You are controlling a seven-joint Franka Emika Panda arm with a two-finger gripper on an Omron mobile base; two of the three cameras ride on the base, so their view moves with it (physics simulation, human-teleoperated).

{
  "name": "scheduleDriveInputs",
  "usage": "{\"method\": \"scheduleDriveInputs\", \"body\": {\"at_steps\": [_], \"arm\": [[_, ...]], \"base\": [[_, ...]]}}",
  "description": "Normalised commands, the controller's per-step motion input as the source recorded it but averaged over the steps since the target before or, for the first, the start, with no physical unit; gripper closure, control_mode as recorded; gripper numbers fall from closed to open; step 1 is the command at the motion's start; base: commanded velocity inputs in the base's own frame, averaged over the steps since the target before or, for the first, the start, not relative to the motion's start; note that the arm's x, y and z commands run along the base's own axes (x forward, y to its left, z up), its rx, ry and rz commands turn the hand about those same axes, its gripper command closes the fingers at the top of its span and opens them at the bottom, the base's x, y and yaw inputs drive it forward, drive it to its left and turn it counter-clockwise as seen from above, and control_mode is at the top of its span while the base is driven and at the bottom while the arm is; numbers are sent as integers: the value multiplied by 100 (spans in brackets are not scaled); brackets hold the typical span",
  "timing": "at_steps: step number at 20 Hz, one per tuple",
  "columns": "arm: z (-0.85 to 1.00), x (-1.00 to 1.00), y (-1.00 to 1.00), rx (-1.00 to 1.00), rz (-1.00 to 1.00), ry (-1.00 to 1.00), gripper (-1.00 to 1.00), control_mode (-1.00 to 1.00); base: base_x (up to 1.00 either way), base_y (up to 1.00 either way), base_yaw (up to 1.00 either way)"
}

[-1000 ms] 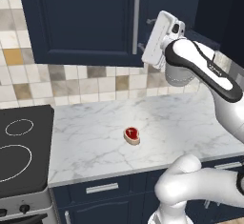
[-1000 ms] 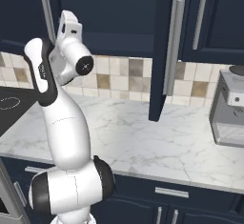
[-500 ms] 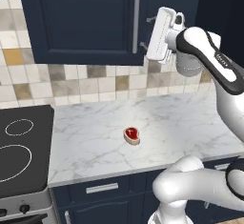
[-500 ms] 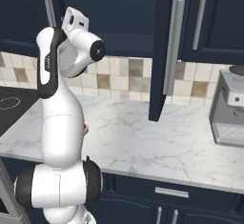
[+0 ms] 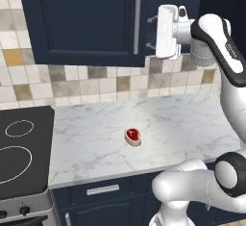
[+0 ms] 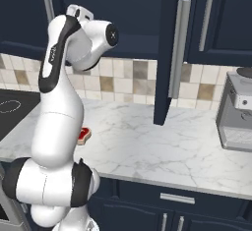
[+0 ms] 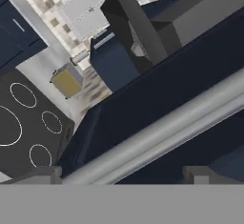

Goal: Retrieve the tupperware from the cabinet, then place the raw meat into the tupperware to avoid contamination.

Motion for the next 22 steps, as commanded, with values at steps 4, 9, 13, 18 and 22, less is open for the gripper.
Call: {"method": "scheduleDriveInputs", "body": {"at_steps": [4,9,13,18,22], "arm": [[-9,-54,97,-12,17,2,-100,-100],[-14,-60,100,-11,12,0,-100,-100],[-17,-62,100,-12,7,-3,-100,-100],[-21,-63,99,-12,4,-8,-100,-100],[-22,-63,98,-12,2,-9,-100,-100]], "base": [[0,0,0],[0,0,0],[0,0,0],[0,0,0],[0,0,0]]}}
